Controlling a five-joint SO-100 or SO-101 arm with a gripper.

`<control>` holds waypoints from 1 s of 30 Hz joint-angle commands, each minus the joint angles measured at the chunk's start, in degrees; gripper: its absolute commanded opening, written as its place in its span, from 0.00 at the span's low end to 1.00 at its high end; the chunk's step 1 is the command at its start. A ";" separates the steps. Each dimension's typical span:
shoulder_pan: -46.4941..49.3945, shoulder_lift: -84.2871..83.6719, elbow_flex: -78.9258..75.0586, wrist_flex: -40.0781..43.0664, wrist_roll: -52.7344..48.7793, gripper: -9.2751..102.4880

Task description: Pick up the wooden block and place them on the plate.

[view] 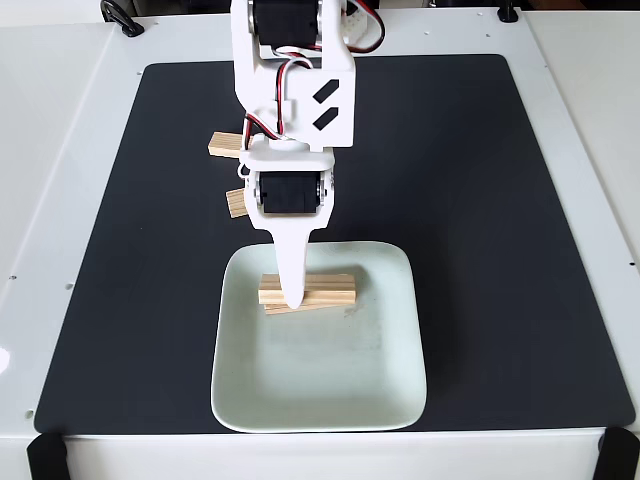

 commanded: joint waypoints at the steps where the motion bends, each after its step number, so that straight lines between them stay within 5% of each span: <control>1: -0.09 1.23 -2.37 -0.70 0.70 0.08; 18: 0.00 1.76 -2.46 -0.70 0.88 0.08; 30: -0.09 1.85 -2.46 0.09 3.25 0.32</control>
